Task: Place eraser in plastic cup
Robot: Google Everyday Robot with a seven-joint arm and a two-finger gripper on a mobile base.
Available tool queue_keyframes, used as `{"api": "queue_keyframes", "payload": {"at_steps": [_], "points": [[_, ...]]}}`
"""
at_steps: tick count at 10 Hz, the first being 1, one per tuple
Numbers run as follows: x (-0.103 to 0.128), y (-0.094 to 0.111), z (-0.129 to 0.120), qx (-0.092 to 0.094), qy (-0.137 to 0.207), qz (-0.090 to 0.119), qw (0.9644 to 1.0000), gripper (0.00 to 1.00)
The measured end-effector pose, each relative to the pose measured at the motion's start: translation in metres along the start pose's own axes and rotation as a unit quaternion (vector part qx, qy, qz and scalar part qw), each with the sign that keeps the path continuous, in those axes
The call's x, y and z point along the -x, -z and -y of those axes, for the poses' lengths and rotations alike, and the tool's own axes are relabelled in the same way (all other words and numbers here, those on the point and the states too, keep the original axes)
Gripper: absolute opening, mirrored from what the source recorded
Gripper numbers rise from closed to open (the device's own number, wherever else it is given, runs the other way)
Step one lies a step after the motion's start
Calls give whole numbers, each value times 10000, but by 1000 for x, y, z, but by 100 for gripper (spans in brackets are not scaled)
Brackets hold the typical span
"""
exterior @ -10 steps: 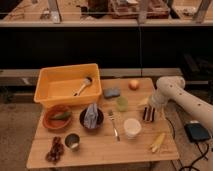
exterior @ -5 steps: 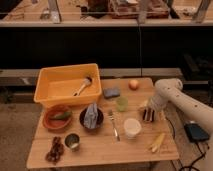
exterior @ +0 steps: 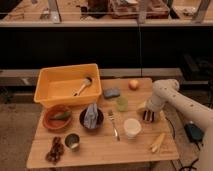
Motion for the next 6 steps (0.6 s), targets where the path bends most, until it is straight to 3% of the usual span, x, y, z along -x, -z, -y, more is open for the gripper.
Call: {"api": "queue_keyframes", "payload": {"at_steps": [6], "points": [[-1,0,-3,36,-19,8,10000,77]]}}
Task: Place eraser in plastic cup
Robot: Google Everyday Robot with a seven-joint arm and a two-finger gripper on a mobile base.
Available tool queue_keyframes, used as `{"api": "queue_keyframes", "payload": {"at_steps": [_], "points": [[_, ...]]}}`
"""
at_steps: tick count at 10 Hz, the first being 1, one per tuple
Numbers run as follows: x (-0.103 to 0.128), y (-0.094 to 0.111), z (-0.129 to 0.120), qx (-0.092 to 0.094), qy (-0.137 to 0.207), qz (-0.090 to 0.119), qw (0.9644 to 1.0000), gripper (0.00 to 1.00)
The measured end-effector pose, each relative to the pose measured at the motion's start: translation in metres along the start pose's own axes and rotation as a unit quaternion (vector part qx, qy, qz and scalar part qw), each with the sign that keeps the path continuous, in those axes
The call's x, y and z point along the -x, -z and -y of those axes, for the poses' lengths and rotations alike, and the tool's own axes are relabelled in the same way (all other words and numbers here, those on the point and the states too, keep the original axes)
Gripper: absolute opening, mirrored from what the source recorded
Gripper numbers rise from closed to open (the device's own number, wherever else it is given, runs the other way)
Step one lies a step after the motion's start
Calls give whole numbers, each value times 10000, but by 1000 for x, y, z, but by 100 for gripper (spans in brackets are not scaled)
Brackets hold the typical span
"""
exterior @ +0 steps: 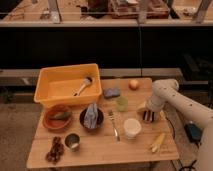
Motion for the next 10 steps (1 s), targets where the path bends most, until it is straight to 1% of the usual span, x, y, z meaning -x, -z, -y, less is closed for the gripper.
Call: {"api": "queue_keyframes", "payload": {"at_steps": [1,2,3,4,7,10], "points": [[0,0,-1,8,-3,1,10000,65],[0,0,-1,12,-5,0,10000,58],[0,1,-3,21,-10,-4,10000,49],[0,3,-5,17,-29,-3,10000,44],[0,8,-5,13,-33,10,10000,44],[0,9,-1,0,-24,11,10000,44]]}}
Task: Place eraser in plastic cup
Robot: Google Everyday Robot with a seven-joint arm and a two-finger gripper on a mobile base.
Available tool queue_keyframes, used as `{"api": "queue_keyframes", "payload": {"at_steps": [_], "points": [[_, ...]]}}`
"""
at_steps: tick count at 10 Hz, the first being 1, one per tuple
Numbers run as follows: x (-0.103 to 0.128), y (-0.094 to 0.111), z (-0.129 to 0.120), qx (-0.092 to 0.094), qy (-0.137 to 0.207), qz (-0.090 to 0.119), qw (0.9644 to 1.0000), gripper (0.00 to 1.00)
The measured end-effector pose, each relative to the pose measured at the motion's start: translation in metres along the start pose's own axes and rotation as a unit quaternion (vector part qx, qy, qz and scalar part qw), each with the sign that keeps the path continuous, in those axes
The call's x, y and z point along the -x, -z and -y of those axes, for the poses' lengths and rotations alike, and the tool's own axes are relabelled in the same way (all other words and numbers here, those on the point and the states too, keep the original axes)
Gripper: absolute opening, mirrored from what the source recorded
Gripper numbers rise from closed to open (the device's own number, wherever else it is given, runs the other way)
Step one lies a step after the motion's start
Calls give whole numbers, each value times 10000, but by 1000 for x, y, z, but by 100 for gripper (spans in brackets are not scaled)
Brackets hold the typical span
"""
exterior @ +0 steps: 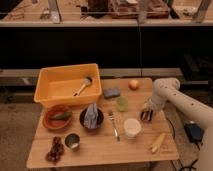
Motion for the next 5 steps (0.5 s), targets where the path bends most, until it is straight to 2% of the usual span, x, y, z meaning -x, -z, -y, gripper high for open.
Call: {"api": "queue_keyframes", "payload": {"at_steps": [2,5], "points": [[-3,-6,0,26,-67,-8,10000,44],[-4,-2,-1,34,-73,-31,10000,44]]}}
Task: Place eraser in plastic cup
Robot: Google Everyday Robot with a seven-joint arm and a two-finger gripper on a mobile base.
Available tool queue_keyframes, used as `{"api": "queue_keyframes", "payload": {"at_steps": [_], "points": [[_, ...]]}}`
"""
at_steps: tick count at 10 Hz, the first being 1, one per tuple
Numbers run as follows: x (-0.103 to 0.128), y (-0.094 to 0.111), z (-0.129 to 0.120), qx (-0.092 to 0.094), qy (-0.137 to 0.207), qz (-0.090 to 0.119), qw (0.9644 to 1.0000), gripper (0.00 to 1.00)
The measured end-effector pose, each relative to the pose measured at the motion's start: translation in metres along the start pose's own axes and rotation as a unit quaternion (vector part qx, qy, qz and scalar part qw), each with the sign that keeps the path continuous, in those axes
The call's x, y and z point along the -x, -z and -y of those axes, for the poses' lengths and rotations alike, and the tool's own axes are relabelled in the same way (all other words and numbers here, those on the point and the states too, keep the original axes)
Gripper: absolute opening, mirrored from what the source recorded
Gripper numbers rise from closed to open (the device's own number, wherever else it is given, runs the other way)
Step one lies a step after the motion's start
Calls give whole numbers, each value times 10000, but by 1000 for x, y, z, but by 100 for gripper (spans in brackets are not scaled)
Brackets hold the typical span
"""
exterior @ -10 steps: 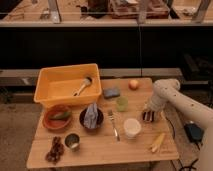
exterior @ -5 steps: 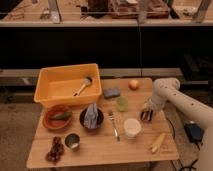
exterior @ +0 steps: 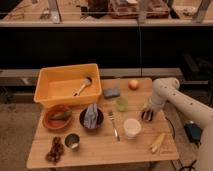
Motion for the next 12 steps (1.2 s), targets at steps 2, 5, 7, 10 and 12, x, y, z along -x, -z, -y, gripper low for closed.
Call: {"api": "queue_keyframes", "payload": {"at_steps": [2,5,7,10,12], "points": [[0,3,-2,12,10,-42,10000,44],[-3,41,-1,-14,74,-425,9991,44],[-9,86,8,-131,194,-654,9976,44],[-24,135,16,-399,399,-730,9957,44],[-36,152,31,-637,530,-686,9942,44]]}}
